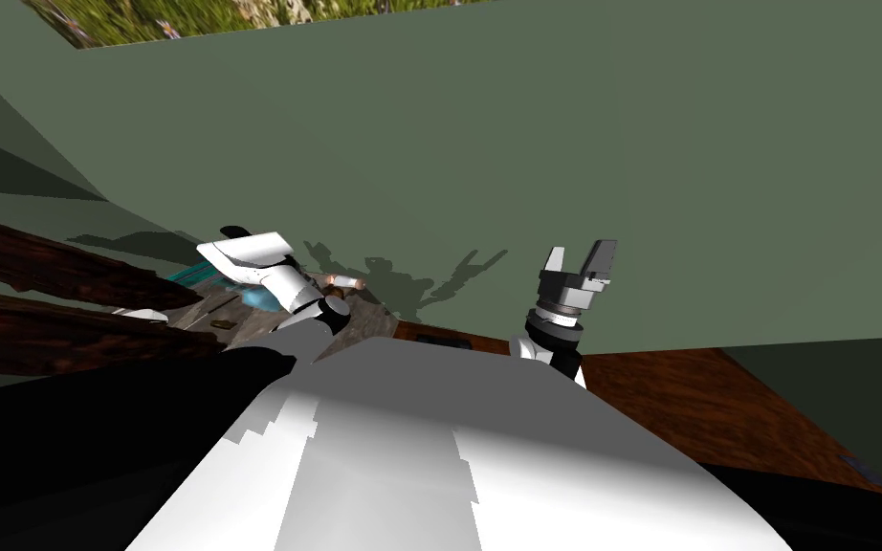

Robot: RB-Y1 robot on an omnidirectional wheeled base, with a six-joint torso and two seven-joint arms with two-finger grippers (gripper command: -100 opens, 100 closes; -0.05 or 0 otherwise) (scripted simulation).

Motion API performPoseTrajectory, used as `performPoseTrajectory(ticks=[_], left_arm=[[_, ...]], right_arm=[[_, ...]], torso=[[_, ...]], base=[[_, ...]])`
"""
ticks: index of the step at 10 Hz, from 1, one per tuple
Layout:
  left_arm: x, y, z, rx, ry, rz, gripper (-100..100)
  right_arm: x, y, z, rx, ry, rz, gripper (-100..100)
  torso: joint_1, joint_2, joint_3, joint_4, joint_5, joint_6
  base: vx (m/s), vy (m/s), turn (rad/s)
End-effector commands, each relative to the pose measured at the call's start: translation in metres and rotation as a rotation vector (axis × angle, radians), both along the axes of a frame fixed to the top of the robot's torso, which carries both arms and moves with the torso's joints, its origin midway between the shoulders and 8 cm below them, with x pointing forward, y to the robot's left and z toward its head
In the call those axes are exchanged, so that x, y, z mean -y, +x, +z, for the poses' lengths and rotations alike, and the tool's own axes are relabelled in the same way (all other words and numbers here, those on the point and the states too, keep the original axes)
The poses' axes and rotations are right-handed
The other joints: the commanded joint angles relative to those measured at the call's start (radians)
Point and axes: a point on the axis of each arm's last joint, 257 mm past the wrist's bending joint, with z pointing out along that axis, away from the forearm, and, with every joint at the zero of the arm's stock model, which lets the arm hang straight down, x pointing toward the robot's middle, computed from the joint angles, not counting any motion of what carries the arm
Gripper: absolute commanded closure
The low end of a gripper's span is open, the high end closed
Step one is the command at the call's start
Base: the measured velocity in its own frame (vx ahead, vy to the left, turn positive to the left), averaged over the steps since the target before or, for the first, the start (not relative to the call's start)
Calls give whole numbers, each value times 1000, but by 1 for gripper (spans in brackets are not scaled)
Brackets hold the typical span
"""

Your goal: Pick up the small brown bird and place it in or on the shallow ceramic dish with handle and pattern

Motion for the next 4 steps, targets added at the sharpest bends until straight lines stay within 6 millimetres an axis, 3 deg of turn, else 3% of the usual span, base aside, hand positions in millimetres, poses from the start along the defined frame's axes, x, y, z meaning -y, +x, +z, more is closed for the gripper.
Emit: performPoseTrajectory(ticks=[1, 4], left_arm=[[0, 0, 0, 0, 0, 0, 0], [0, 0, 0, 0, 0, 0, 0]], right_arm=[[0, 0, 0, 0, 0, 0, 0], [0, 0, 0, 0, 0, 0, 0]], torso=[[0, 0, 0, 0, 0, 0], [0, 0, 0, 0, 0, 0]], base=[[0, 0, 0], [0, 0, 0]])
